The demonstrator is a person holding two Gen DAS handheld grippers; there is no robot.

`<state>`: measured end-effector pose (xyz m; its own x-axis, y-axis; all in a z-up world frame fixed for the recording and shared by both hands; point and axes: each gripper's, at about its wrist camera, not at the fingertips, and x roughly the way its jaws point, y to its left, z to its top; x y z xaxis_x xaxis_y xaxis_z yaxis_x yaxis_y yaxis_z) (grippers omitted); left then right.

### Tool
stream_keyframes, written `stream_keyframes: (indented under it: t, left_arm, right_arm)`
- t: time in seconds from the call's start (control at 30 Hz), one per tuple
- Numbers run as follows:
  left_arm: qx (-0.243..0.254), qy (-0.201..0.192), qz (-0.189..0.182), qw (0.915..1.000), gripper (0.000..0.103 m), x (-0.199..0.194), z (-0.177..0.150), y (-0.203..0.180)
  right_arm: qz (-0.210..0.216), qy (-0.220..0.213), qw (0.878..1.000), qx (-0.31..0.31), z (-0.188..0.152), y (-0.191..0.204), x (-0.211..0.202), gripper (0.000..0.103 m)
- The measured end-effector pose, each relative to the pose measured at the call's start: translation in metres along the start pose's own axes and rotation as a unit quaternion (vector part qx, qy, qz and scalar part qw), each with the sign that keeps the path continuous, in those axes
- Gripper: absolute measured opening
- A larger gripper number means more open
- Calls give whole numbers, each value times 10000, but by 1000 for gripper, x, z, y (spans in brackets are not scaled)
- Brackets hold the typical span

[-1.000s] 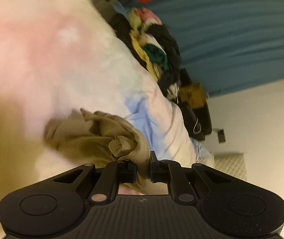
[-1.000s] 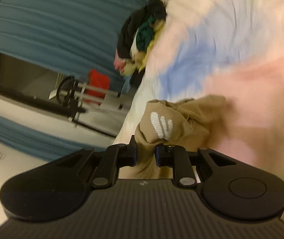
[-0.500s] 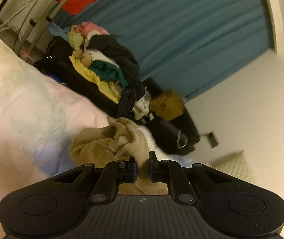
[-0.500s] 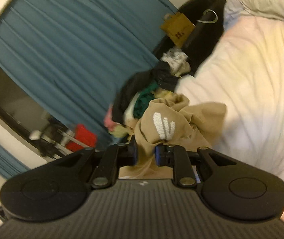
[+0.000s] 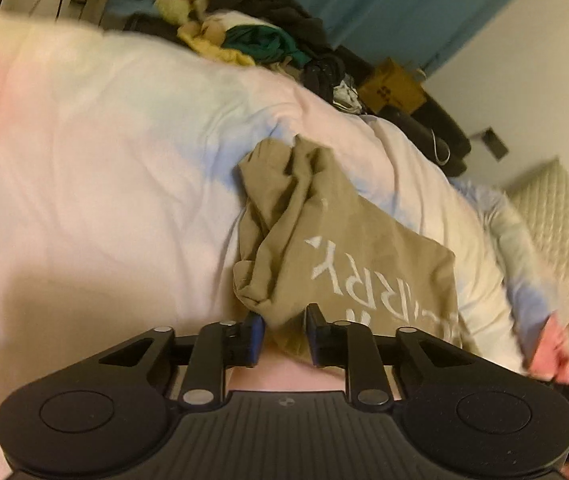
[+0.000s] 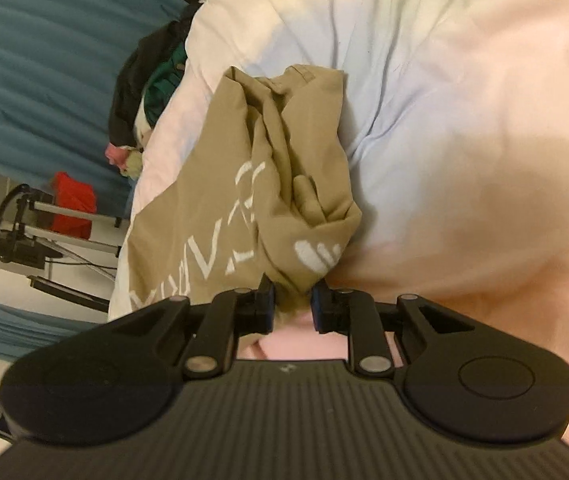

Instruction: Fold clothes

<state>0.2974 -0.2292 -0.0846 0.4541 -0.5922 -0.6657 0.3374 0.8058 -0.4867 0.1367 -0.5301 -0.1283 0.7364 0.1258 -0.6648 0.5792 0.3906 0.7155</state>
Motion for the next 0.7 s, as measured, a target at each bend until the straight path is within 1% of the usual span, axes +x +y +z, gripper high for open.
stream_keyframes:
  t: [0.03, 0.07, 0.1, 0.17, 0.23, 0.27, 0.3, 0.33, 0.37, 0.43, 0.6, 0.7]
  left_arm:
    - [124, -26, 50, 9999, 39, -12, 1, -5]
    - [247, -52, 100, 9996, 39, -23, 3, -9]
    - [375, -112, 118, 9992, 42, -35, 4, -18]
    - [633, -251, 138, 9976, 51, -58, 5, -36]
    - [877, -341, 183, 9954, 71, -84, 3, -53]
    - [1022, -375, 201, 9939, 79, -96, 2, -62]
    - [1162, -435, 242, 9920, 82, -109, -1, -70]
    - [1300, -501, 288, 9898, 89, -121, -4, -78]
    - [1438, -567, 334, 9874, 97, -134, -8, -86]
    - [1677, -734, 377, 9824, 102, -160, -16, -101]
    - [1997, -1164, 296, 9725, 103, -222, -42, -120]
    - [2223, -1461, 310, 9635, 103, -255, -63, -128]
  right_arm:
    - [-67, 30, 9999, -103, 0, 7, -7, 22]
    - [-129, 46, 9996, -236, -1, 15, -15, 21]
    - [-155, 32, 9991, -400, -4, 23, -24, 21]
    - [-135, -53, 9968, -788, -14, 39, -46, 21]
    - [-116, -139, 9929, -1174, -24, 55, -67, 22]
    - [-106, -181, 9904, -1366, -28, 62, -77, 30]
    - [-96, -224, 9875, -1558, -33, 70, -88, 39]
    - [-86, -266, 9842, -1749, -38, 78, -99, 68]
    - [-76, -308, 9805, -1940, -43, 86, -109, 92]
    - [-27, -487, 9737, -2227, -55, 97, -128, 94]
    - [45, -899, 9580, -2721, -85, 111, -168, 95]
    - [60, -1286, 9437, -3046, -106, 112, -189, 95]
